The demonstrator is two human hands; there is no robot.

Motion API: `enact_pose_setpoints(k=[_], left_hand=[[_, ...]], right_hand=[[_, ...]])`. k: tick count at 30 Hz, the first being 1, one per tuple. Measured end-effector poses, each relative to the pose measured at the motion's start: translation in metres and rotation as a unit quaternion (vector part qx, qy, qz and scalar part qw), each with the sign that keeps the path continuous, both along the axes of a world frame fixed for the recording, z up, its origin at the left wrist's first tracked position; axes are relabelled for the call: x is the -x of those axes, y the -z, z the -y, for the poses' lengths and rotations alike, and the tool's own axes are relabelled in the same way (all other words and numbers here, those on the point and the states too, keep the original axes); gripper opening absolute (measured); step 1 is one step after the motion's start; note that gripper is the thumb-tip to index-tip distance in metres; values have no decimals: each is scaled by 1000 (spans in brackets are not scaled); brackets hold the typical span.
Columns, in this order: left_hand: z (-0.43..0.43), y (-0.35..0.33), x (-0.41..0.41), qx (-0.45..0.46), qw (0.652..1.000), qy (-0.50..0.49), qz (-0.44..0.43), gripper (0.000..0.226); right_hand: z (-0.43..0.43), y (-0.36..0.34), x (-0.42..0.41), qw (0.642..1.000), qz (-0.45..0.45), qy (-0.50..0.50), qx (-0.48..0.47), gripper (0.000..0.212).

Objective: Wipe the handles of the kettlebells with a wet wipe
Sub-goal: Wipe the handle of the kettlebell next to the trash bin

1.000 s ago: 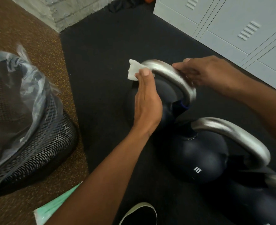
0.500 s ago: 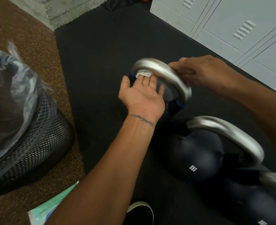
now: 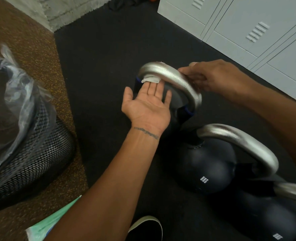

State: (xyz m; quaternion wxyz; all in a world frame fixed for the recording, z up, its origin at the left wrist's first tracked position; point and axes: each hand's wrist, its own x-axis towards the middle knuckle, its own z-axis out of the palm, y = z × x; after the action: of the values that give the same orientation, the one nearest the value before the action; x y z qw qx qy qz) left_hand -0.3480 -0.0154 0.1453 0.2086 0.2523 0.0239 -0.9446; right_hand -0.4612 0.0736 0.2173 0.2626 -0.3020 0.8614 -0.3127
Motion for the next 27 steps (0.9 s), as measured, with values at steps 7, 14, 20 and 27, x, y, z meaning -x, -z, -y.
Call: enact_pose_setpoints(k=[7, 14, 20, 27], left_hand=[[-2, -5, 1, 19, 1000, -3, 22, 73], [9, -9, -6, 172, 978, 35, 109, 72], [8, 2, -4, 355, 921, 18, 156, 69], [56, 24, -9, 642, 716, 67, 267, 60]], right_hand=[[0, 0, 0, 1000, -7, -10, -6, 29], [-2, 2, 5, 999, -29, -38, -24, 34], [-4, 2, 4, 990, -84, -97, -61, 28], [-5, 4, 5, 995, -63, -67, -28, 26]])
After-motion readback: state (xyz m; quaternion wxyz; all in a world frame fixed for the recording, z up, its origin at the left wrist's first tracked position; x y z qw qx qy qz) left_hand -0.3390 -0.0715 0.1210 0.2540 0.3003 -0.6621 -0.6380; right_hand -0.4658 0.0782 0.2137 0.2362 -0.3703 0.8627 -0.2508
